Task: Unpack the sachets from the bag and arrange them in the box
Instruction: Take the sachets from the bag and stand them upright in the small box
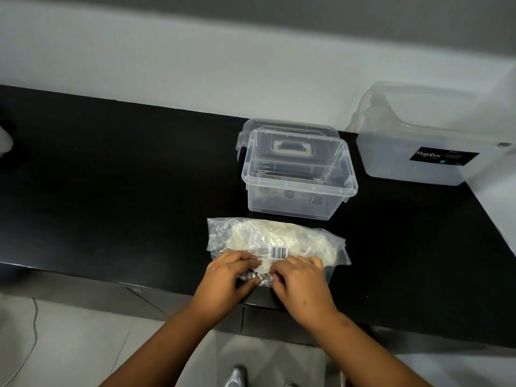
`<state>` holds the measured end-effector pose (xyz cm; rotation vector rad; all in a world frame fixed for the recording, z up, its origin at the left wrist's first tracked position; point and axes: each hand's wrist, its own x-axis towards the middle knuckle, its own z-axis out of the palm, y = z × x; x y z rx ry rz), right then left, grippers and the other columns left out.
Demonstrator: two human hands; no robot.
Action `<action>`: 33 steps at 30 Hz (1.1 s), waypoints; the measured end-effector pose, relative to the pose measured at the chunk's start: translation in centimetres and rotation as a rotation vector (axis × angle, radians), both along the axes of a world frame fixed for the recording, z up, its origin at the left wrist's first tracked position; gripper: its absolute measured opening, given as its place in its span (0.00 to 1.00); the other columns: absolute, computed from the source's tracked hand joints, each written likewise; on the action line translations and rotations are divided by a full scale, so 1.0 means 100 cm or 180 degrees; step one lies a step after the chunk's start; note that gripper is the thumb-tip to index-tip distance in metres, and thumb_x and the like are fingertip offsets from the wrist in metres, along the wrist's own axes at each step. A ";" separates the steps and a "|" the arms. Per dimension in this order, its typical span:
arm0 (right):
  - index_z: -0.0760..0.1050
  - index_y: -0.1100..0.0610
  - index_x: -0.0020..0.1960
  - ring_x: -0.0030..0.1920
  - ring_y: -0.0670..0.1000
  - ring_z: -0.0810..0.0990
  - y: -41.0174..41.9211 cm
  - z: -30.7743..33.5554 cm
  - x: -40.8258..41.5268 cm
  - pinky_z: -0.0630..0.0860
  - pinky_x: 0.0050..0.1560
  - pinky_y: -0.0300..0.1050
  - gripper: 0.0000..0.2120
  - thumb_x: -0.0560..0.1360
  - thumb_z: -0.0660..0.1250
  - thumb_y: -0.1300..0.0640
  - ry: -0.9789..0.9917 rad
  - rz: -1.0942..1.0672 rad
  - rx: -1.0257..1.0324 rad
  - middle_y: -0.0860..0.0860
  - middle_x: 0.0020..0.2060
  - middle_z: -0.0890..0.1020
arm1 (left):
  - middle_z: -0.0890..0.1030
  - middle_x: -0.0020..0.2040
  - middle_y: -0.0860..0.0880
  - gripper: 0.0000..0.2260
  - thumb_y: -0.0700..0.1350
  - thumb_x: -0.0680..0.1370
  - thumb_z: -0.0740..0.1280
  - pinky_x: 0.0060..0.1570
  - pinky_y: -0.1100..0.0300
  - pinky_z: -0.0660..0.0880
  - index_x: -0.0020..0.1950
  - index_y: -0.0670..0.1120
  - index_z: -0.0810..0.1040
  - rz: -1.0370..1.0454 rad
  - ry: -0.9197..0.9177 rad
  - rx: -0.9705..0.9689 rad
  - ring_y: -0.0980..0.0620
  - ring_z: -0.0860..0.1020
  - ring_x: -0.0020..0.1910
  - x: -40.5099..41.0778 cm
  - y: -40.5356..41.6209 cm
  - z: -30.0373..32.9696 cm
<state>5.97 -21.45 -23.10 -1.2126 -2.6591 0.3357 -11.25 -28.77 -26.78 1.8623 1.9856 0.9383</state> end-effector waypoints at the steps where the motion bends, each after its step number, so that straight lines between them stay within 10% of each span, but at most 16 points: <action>1: 0.80 0.46 0.44 0.43 0.46 0.78 0.001 0.001 0.002 0.62 0.48 0.43 0.04 0.73 0.66 0.53 0.0049 0.0017 -0.0054 0.43 0.39 0.80 | 0.79 0.55 0.60 0.18 0.59 0.72 0.64 0.57 0.61 0.73 0.57 0.54 0.81 -0.0003 0.0005 -0.0002 0.61 0.74 0.56 0.000 0.000 0.000; 12: 0.81 0.46 0.43 0.44 0.47 0.76 -0.003 -0.003 0.001 0.67 0.49 0.47 0.11 0.73 0.64 0.40 -0.0150 0.0003 0.0078 0.43 0.40 0.78 | 0.79 0.55 0.59 0.15 0.53 0.72 0.71 0.58 0.63 0.71 0.57 0.52 0.82 -0.0018 0.0012 0.0010 0.61 0.74 0.56 -0.001 0.001 0.000; 22: 0.80 0.48 0.34 0.37 0.49 0.76 -0.011 0.000 -0.011 0.70 0.41 0.48 0.06 0.68 0.74 0.50 -0.0526 0.0173 0.0414 0.44 0.32 0.78 | 0.79 0.55 0.59 0.14 0.53 0.72 0.72 0.58 0.67 0.69 0.56 0.52 0.82 0.0003 0.0065 0.0012 0.61 0.74 0.56 0.001 0.000 0.001; 33: 0.70 0.49 0.44 0.45 0.47 0.77 0.025 0.060 0.011 0.75 0.47 0.49 0.05 0.79 0.60 0.53 0.0926 -0.0387 -0.0445 0.44 0.40 0.78 | 0.78 0.48 0.61 0.09 0.55 0.77 0.63 0.53 0.64 0.65 0.50 0.56 0.82 -0.0283 0.1186 0.0195 0.59 0.74 0.53 0.000 -0.021 0.010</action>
